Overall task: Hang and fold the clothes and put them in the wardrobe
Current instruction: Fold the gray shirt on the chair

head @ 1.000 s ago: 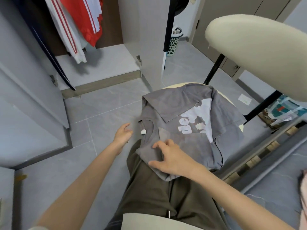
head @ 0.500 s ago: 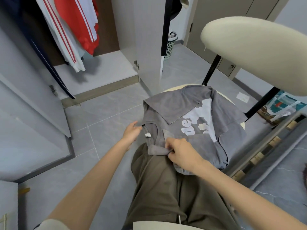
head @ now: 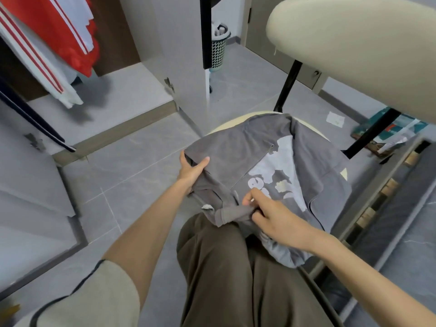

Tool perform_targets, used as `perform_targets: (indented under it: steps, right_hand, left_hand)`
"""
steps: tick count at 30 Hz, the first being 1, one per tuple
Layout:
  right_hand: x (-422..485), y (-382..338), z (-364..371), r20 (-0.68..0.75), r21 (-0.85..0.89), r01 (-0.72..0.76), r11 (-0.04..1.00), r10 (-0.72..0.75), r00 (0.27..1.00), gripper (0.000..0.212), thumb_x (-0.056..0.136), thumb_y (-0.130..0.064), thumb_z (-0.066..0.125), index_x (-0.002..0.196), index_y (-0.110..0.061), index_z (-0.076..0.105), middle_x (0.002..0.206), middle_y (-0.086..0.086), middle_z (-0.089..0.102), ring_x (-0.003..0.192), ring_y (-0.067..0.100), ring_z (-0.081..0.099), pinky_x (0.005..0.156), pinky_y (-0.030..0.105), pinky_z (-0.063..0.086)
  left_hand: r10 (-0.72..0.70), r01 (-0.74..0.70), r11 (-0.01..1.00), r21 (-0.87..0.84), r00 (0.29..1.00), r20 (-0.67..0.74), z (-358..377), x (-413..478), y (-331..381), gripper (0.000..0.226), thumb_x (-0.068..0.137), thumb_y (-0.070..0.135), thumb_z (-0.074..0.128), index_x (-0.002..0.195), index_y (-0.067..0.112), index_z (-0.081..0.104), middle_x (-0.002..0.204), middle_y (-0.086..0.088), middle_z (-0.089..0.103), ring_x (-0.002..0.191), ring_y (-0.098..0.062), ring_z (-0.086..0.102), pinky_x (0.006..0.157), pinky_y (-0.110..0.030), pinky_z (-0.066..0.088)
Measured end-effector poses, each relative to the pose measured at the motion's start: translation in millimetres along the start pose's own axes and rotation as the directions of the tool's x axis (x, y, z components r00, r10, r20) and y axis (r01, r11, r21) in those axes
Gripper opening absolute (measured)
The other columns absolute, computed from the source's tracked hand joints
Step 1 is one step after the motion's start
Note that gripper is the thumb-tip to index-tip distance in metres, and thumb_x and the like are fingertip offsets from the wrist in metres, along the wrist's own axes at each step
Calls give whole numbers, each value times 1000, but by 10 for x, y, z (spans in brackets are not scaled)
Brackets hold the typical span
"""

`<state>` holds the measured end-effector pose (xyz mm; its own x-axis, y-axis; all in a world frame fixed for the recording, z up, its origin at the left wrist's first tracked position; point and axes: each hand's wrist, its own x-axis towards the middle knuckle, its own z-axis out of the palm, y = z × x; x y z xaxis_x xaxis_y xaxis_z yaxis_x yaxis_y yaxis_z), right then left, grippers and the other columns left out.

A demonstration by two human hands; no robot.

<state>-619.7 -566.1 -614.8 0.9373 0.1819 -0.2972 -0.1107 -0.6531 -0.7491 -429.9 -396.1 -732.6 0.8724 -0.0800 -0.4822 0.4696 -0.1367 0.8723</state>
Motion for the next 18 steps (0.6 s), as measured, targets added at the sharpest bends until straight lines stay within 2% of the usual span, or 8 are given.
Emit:
perform_targets:
  steps: [3, 6, 8, 10, 13, 15, 18]
  right_hand:
    - [65, 68, 38, -11, 59, 60, 996, -59, 998, 5, 102, -19, 43, 105, -22, 46, 75, -7, 53, 64, 3, 47, 65, 18, 39]
    - [106, 80, 31, -4, 99, 75, 992, -75, 997, 14, 98, -39, 49, 106, -28, 46, 73, -15, 53, 64, 3, 47, 64, 17, 40]
    - [111, 88, -11, 21, 98, 65, 993, -68, 997, 19, 96, -42, 54, 107, -29, 47, 70, -22, 52, 62, 2, 47, 62, 15, 38]
    - [97, 88, -53, 46, 63, 65, 996, -68, 997, 22, 94, -40, 58, 109, -29, 46, 69, -24, 51, 61, 0, 46, 63, 13, 38]
    - [85, 60, -120, 54, -14, 14, 1000, -13, 998, 34, 90, -36, 65, 116, -30, 44, 85, -16, 48, 73, -5, 47, 67, 11, 37]
    - [82, 50, -174, 90, -96, -74, 993, 82, 992, 47, 89, -33, 67, 126, -31, 38, 102, -6, 48, 85, -1, 48, 70, 12, 37]
    - [85, 41, -270, 121, -250, -223, 942, 259, 958, 60, 89, -23, 64, 138, -32, 30, 102, -1, 43, 86, 10, 48, 65, 15, 38]
  left_hand:
    - [-27, 27, 1000, -9, 999, -42, 51, 148, -36, 104, 83, 44, 72, 153, 30, -4, 152, -5, 34, 132, -23, 42, 98, -29, 38]
    - [-78, 78, 997, 1, 996, -51, 87, 237, -64, 108, 79, 60, 67, 151, 38, -9, 156, -8, 24, 135, -27, 38, 110, -39, 36]
    - [-89, 89, 995, -48, 996, -1, 103, 276, -88, 109, 80, 61, 65, 150, 37, -15, 158, -3, 22, 137, -23, 37, 113, -42, 35]
    - [-86, 86, 993, -76, 996, 1, 104, 303, -125, 109, 81, 59, 65, 151, 34, -16, 157, 0, 24, 137, -21, 38, 113, -38, 35]
    - [-57, 52, 991, -120, 998, -39, 93, 276, -161, 105, 82, 50, 70, 153, 31, -5, 153, 0, 33, 129, -15, 44, 105, -29, 38]
    - [6, -19, 989, -144, 996, -87, 69, 218, -143, 97, 84, 37, 73, 154, 29, 7, 152, -1, 36, 125, -14, 46, 104, -29, 40]
    - [164, -162, 987, 22, 972, -166, 24, 113, -13, 80, 87, 20, 71, 151, 30, 24, 151, -2, 37, 133, -19, 42, 111, -36, 36]
